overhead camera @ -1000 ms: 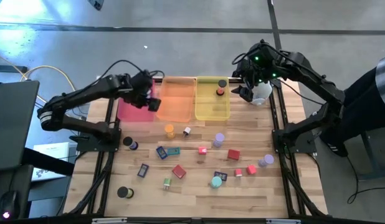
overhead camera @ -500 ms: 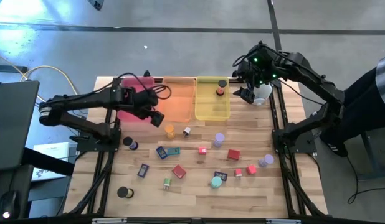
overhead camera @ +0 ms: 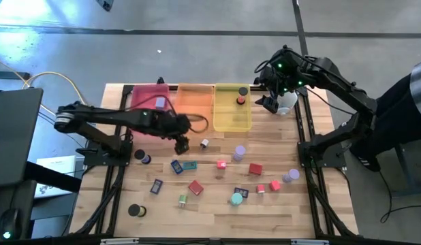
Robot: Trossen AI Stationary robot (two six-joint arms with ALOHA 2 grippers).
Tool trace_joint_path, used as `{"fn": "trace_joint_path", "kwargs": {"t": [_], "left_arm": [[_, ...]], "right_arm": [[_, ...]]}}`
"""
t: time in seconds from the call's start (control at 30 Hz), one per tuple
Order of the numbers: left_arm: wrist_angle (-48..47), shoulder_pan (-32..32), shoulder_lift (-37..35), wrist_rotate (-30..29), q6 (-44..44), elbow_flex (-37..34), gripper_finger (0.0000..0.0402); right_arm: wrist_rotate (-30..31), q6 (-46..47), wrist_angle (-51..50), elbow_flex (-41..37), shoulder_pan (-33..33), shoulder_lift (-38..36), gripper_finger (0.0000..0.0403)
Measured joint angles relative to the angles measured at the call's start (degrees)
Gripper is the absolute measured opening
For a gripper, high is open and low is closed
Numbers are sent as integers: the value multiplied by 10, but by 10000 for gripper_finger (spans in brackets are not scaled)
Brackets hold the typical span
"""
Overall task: Pick & Place Office items
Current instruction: Put the orange hourglass into the yellow bin
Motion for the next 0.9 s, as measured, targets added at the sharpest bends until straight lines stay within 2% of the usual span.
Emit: {"fn": "trace_joint_path", "kwargs": {"t": [0.1,0.37,0.9], "left_arm": [[2,-9,27,3,46,0,283],[3,-34,74,5,59,0,283],[-10,-18,76,3,62,-16,283]], "right_arm": [[0,0,0,0,0,0,341],[0,-1,0,0,0,0,341],[0,-1,0,0,0,0,341]]}}
